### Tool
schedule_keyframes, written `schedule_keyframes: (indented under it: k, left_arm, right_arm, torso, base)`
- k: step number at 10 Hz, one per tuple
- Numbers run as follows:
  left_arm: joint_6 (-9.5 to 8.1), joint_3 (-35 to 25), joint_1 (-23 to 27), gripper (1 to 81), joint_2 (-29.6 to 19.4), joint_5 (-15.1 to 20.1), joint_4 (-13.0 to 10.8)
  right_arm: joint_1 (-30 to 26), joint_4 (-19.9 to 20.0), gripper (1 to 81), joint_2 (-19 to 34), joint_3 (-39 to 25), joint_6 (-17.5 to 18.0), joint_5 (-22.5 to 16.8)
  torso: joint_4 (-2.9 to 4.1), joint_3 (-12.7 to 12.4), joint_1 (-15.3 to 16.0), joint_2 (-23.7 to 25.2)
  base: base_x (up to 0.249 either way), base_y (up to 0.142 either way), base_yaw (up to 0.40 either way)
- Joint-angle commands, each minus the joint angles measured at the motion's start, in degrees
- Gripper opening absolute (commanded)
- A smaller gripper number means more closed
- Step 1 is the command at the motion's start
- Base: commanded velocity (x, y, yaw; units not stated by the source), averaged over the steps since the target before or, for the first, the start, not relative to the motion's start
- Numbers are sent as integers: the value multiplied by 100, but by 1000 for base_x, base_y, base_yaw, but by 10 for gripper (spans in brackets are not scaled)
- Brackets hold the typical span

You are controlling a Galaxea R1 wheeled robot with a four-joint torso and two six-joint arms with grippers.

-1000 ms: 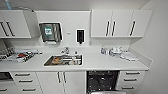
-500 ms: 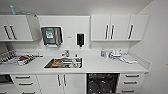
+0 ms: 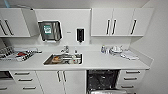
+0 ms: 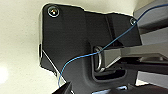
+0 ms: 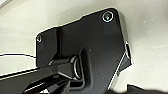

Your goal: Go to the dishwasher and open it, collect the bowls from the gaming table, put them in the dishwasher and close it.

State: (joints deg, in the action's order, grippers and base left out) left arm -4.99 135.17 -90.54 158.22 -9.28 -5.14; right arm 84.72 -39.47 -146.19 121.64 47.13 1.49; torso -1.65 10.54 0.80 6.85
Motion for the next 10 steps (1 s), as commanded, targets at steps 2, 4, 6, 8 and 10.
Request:
schedule_keyframes:
  k: [2, 4, 6, 8, 10]
  left_arm:
    - [-11, -43, 234, 811, -89, 242, 4]
    - [-20, -43, 234, 811, -53, 251, 22]
    - [-20, 158, 234, 811, 122, 304, 39]
    - [-29, 518, 234, 811, 332, 304, 40]
    - [-29, 686, 234, 811, 448, 348, 40]
  right_arm:
    - [-303, -78, 811, 131, 8, -20, -193]
    - [-302, -69, 811, 87, 70, -20, -193]
    - [-285, -78, 811, -35, 227, -20, -193]
    - [-258, -78, 811, -185, 455, -20, -193]
    - [-241, -87, 811, -282, 588, -20, -193]
  torso:
    - [0, 0, -13, -177]
    - [0, -339, -22, -341]
    - [0, -600, -29, -384]
    - [0, -502, -33, -384]
    - [0, -673, -44, -382]
  base:
    - [0, 0, 0]
    - [0, 0, 0]
    - [0, 0, 0]
    - [0, 0, 0]
    - [0, 0, 0]
